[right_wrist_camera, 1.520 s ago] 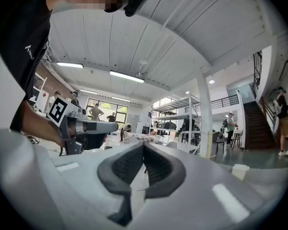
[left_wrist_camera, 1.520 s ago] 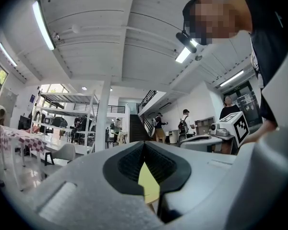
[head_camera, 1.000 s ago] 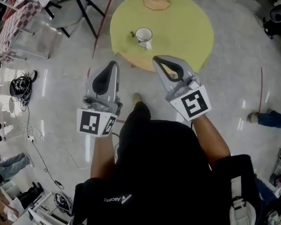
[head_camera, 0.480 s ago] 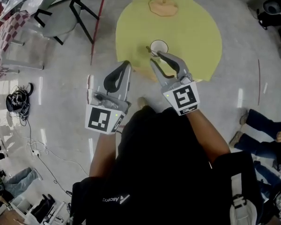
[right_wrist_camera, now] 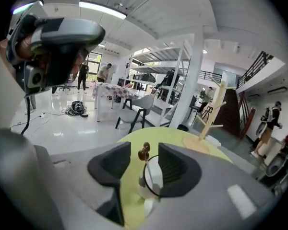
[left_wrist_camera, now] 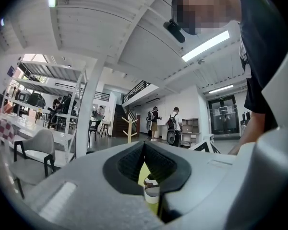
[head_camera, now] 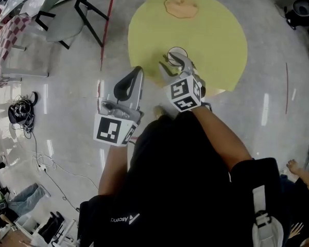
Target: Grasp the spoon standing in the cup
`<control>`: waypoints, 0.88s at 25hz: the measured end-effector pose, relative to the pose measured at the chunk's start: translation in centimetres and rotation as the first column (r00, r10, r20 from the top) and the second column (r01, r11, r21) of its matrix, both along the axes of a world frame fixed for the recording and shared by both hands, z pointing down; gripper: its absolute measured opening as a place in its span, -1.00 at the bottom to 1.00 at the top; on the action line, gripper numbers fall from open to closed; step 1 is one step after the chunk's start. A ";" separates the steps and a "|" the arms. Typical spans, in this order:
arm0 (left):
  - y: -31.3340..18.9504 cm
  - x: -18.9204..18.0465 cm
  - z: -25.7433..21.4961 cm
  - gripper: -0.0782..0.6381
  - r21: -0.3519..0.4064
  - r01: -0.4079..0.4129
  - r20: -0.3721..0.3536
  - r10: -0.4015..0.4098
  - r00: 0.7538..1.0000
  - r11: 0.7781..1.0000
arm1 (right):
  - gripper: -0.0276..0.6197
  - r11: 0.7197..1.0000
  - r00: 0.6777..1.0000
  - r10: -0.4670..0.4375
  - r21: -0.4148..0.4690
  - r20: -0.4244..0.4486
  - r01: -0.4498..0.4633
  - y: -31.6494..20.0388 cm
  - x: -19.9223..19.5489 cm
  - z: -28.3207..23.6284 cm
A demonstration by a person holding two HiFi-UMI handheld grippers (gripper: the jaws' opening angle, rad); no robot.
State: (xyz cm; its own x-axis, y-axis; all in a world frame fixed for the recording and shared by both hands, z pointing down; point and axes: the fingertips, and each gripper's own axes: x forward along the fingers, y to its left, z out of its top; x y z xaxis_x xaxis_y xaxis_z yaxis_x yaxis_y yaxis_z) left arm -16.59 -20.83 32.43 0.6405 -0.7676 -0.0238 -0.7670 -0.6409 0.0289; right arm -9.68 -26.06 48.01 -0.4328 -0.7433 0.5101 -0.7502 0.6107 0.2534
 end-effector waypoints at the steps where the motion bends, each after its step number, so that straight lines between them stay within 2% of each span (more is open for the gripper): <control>1: -0.1 0.0 0.2 -0.76 -0.003 0.001 0.003 -0.001 1.000 1.000 | -0.37 1.000 1.000 0.000 -0.014 -0.012 -0.001 -0.2 -0.1 0.6; 5: -0.9 -0.5 0.7 -0.76 -0.011 0.009 0.005 -0.009 1.000 1.000 | -0.44 0.999 0.998 -0.004 -0.054 -0.057 0.001 -0.9 -0.5 2.3; 10: -1.5 -0.3 1.2 -0.76 -0.017 0.010 0.007 -0.010 1.000 1.000 | -0.73 0.999 0.997 -0.002 -0.052 -0.081 -0.002 -1.4 0.0 2.6; 12: -1.7 -0.3 1.1 -0.76 -0.020 0.009 0.006 -0.009 1.000 1.000 | -0.77 0.998 0.997 -0.007 -0.056 -0.073 0.003 -1.4 0.1 2.3; 17: -2.0 0.0 1.2 -0.76 -0.017 0.003 0.008 -0.002 1.000 1.000 | -0.79 0.999 1.000 -0.017 -0.048 0.000 0.017 -1.2 0.5 0.3; 22: -2.5 0.5 0.9 -0.76 -0.014 -0.004 0.005 0.004 1.000 1.000 | -0.79 0.999 0.988 -0.048 -0.001 0.147 0.049 -0.6 1.1 -4.4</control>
